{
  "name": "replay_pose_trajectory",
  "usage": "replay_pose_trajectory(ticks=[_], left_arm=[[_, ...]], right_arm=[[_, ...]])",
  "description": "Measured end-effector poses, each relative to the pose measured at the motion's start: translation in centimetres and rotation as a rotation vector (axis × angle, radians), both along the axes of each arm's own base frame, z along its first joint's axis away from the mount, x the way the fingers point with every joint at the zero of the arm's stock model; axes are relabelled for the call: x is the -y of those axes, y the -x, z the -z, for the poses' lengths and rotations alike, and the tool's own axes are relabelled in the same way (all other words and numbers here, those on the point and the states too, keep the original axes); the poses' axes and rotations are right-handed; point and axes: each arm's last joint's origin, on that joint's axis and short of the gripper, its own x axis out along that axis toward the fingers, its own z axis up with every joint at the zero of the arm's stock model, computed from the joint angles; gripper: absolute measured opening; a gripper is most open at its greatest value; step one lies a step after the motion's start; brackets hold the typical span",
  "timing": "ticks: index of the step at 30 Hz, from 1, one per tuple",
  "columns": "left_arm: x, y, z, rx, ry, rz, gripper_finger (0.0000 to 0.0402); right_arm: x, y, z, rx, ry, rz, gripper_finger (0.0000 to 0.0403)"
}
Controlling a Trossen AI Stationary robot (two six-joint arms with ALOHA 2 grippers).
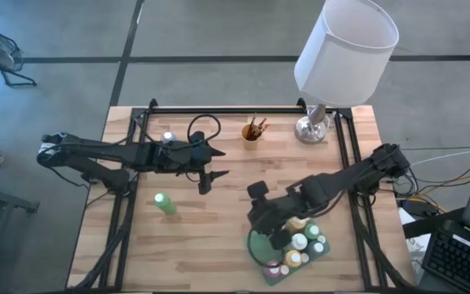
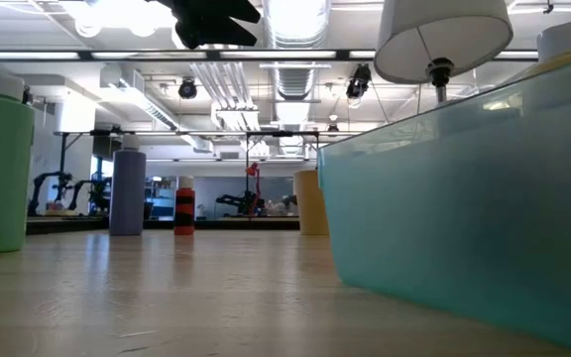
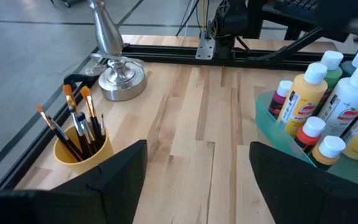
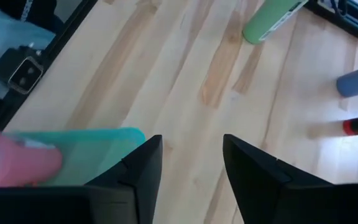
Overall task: Pick & Place Paint Supplies
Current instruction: Put the red paint bottle into the green bin
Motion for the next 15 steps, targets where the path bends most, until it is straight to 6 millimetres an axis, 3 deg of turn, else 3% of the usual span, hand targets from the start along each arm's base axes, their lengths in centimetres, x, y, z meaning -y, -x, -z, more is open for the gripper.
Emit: replay_pose_trajectory(ticks=[7,15], left_arm=[[0.0,0.0,0.0,0.001,0.007,-0.002,0.0287],[0.0,0.0,0.0,0.006,0.026,-0.011,0.0287]], right_arm=[[2.4,3.7,-0.6,0.042,-0.029,-0.007,0.0137],[6.5,9.1,-0.2,0.210,-0.087,0.049,0.0110]])
